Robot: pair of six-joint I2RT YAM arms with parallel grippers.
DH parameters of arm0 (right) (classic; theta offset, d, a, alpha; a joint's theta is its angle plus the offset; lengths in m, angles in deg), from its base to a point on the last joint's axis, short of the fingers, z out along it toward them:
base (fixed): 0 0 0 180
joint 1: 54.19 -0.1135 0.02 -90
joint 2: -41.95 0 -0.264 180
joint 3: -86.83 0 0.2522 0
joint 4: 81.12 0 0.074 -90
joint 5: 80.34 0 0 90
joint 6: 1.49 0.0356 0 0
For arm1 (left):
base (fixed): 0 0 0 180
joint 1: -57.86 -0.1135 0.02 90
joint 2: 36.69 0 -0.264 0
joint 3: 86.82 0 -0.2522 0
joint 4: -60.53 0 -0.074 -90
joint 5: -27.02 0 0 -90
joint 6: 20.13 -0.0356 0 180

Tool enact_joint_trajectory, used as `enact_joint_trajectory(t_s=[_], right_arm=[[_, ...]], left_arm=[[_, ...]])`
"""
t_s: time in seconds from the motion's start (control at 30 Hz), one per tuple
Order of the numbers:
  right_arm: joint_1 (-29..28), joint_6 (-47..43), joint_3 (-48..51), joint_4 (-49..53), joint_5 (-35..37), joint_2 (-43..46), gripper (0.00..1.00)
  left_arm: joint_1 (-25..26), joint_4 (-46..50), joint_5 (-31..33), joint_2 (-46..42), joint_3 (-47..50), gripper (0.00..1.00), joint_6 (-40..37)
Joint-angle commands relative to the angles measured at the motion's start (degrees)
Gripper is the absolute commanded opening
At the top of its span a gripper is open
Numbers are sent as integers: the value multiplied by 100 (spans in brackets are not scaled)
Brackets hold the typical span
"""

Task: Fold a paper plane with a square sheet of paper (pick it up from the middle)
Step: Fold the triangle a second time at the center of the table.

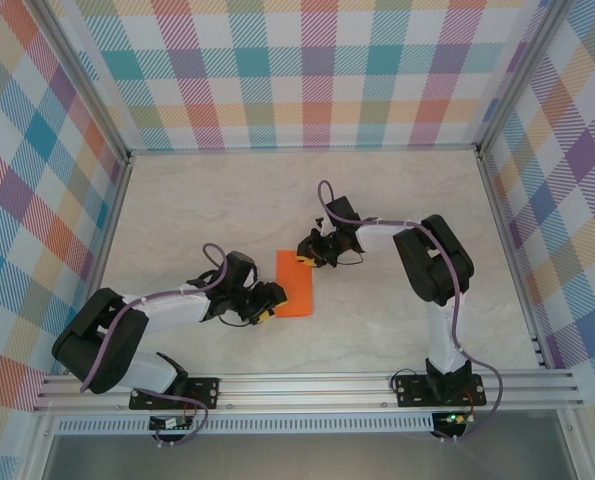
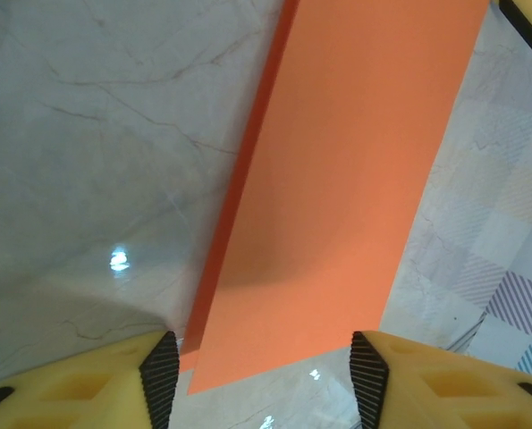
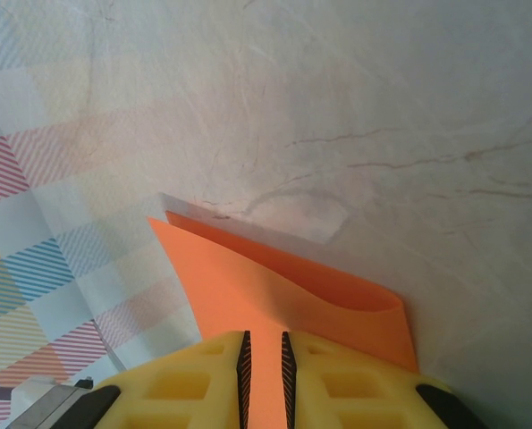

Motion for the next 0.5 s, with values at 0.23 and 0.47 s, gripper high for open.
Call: enact_joint_trajectory(t_s=[0.23,0.47], right_arm=[[49,7,184,315,429,-447,20],[49,-23,137,328,426,-396,20]], left_arm=[[118,-359,-53,72,-41,44,9],[118,-1076,-48,-32,175,46,-71]])
